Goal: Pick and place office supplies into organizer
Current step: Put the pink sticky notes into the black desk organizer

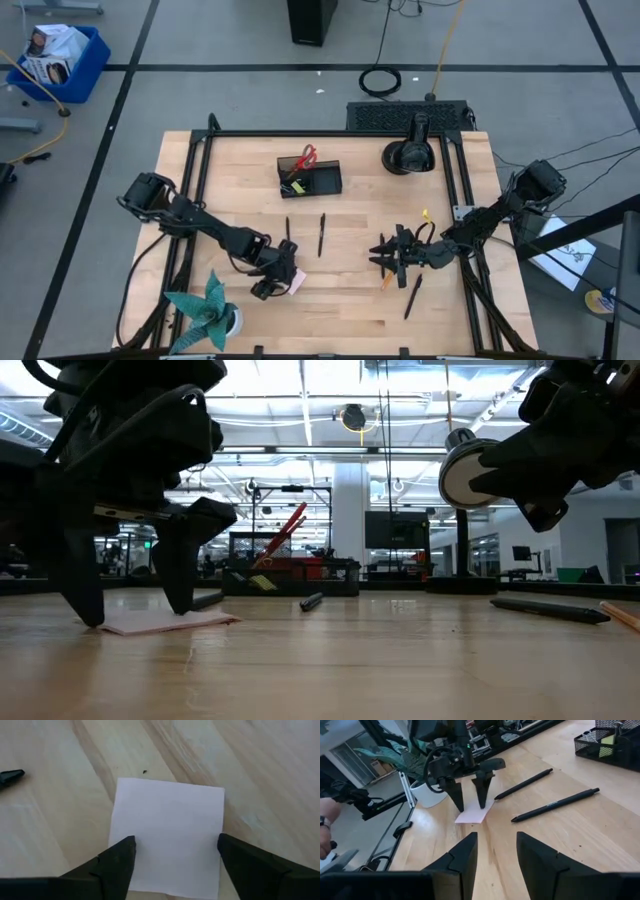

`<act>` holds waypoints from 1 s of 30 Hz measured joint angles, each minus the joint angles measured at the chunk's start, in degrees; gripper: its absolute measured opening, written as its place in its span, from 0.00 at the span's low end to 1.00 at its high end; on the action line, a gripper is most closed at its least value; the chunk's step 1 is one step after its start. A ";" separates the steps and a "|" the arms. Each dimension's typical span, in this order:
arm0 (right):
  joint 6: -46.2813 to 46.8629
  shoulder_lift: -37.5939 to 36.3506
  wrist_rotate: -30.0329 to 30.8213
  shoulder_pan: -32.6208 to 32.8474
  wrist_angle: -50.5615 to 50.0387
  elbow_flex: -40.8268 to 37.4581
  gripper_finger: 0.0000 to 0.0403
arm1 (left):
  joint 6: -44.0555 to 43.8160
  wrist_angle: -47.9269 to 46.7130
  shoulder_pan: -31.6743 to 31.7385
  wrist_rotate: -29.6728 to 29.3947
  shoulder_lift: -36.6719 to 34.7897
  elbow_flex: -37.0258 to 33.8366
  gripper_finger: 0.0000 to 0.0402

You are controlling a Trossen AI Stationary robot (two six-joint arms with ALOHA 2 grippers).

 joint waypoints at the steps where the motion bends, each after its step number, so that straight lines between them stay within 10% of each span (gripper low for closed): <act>1: 0.00 0.00 0.02 -0.02 -0.02 0.00 0.31 | -0.07 0.81 0.09 0.33 0.55 0.00 0.66; 13: 0.16 0.00 -0.31 0.05 -0.17 0.00 0.31 | -5.29 -0.27 -0.24 2.41 -2.32 -0.48 0.53; 22: 0.76 0.00 -0.22 0.37 0.68 -0.04 0.31 | -10.08 -0.86 -4.65 -11.90 -8.06 -0.46 0.83; 30: 0.11 0.00 -0.20 0.37 0.14 -0.04 0.31 | -8.28 1.12 -5.06 -8.74 -8.01 -0.28 0.98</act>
